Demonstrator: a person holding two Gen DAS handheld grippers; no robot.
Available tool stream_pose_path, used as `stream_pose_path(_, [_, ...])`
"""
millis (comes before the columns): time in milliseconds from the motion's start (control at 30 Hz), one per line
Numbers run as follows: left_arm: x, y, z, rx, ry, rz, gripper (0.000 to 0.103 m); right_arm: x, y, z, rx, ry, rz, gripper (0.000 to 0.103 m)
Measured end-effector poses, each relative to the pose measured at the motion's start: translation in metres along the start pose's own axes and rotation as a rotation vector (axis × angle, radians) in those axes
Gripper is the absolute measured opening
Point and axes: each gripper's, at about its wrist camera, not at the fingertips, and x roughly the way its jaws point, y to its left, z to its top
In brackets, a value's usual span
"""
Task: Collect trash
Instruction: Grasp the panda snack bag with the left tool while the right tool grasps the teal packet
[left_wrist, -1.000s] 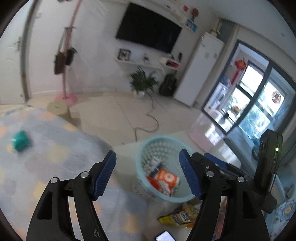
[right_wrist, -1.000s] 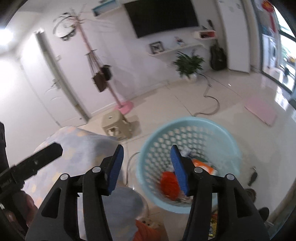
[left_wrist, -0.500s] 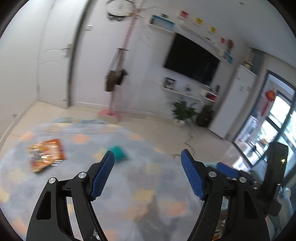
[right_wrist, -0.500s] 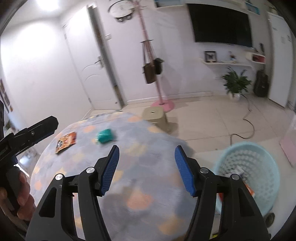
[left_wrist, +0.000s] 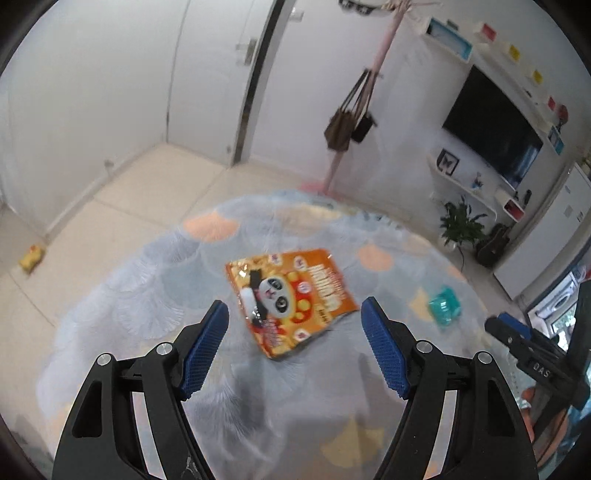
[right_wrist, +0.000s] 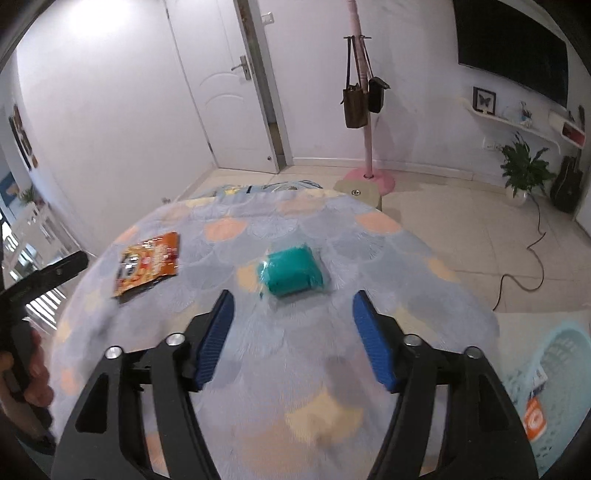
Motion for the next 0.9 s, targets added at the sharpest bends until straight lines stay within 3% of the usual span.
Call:
stream_pose_path(233, [0.043, 0.004, -0.012, 0.014, 0.068, 0.040, 0.071, 0.037, 0.001, 0.003, -0.038, 0.011, -0.022, 0.073])
stream_pose_path(433, [0.050, -0.011, -0.020, 0.129, 0.049, 0.195, 0.065, 0.056, 0.005, 0.007, -0.051, 0.031, -0.045, 0.075])
stream_pose_path(533, [0.050, -0.018, -0.025, 0.190, 0.043, 0.280, 0.050, 0.063, 0.007, 0.007, -0.057, 0.054, -0.066, 0.075])
stream_pose_path(633, [0.048, -0.019, -0.025, 0.200, 0.031, 0.310, 0.033, 0.068, 0.006, 0.009, -0.062, 0.071, -0.081, 0.074])
stream_pose_path(700, [0.044, -0.019, -0.024, 0.201, 0.022, 0.326, 0.023, 0.071, 0.007, 0.009, -0.068, 0.083, -0.082, 0.065])
stream_pose_path(733, [0.042, -0.017, -0.024, 0.196, 0.016, 0.314, 0.015, 0.072, 0.007, 0.008, -0.074, 0.091, -0.078, 0.056])
stream_pose_path(900, [0.035, -0.022, -0.026, 0.182, 0.004, 0.243, 0.002, 0.064, 0.006, 0.008, -0.069, 0.050, -0.074, 0.051])
